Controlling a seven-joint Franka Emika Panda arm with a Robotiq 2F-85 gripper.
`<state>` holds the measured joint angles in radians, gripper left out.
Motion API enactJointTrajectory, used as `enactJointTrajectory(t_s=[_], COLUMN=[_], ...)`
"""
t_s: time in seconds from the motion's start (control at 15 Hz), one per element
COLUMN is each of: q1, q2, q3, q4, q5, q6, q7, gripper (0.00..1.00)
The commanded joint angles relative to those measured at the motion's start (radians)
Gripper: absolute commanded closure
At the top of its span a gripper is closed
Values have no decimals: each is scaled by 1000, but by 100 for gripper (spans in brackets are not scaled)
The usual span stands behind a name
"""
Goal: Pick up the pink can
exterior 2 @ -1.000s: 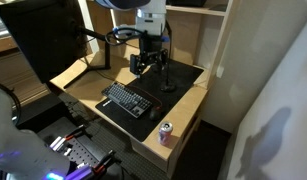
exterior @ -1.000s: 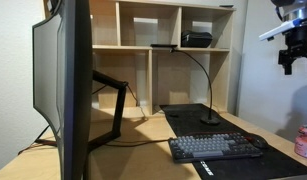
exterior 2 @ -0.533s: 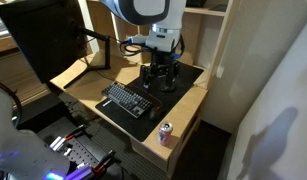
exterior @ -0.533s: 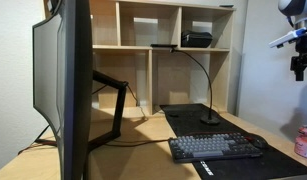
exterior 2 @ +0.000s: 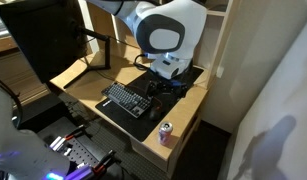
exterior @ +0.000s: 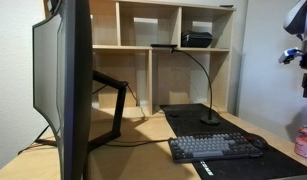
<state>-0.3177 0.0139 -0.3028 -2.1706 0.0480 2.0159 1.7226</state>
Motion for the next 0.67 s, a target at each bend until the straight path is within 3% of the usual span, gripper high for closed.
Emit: enactJointTrajectory(t_s=[0.0,0.4,0.6], q1=[-13,-2,6], q2=[62,72,131], q3=[-29,-38,-31], q4=[-7,0,6], q5=[51,32,69], q6=[102,66,124], q7=[126,157,201], gripper=[0,0,0])
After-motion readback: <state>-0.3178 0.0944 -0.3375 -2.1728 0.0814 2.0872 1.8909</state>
